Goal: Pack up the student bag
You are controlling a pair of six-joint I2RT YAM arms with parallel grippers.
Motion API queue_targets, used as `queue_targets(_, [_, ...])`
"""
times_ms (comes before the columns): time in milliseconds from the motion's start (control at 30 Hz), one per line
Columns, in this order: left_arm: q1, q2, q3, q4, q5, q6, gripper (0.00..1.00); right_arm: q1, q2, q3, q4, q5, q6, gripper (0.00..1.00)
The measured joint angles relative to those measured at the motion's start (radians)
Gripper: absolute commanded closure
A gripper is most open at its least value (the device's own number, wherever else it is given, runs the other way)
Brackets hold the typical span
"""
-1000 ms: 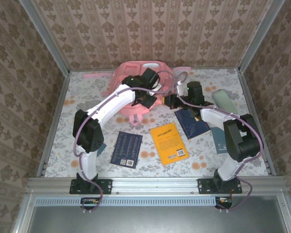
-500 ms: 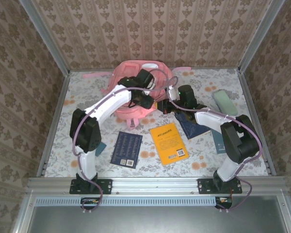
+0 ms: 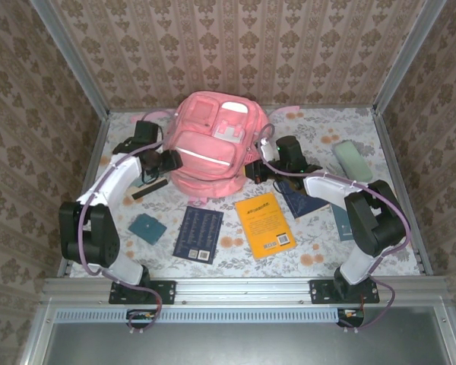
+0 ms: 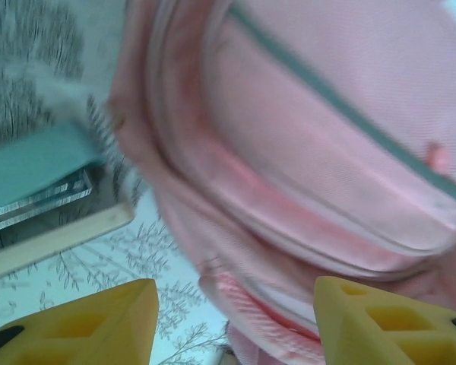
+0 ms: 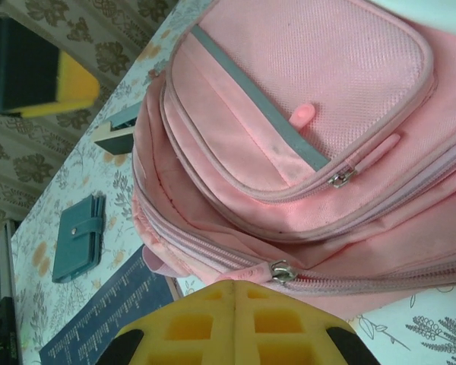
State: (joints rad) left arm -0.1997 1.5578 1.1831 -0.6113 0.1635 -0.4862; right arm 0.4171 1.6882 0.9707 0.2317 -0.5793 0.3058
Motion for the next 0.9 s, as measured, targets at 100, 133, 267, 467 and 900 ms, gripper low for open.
queue_targets(100, [-0.018,0.016,-0.025,0.010,0.034,-0.045,0.43,0.004,0.000,-0.002,-0.009,0.001,0.005,0.85])
queue_targets(133, [-0.030,0.016,-0.024,0.020,0.042,-0.053,0.43,0.005,0.000,-0.002,-0.013,0.003,0.008,0.83])
queue_targets(267, [-0.117,0.016,0.003,0.044,0.056,-0.051,0.47,0.004,0.000,-0.002,-0.034,0.028,0.027,0.77])
queue_targets(467, [-0.287,0.047,0.136,0.031,0.049,0.072,0.52,-0.023,-0.010,-0.023,-0.050,0.083,0.107,0.71])
queue_targets(900, [-0.533,0.306,0.391,-0.138,-0.112,0.361,0.65,-0.121,-0.105,-0.066,-0.068,0.110,0.236,0.65])
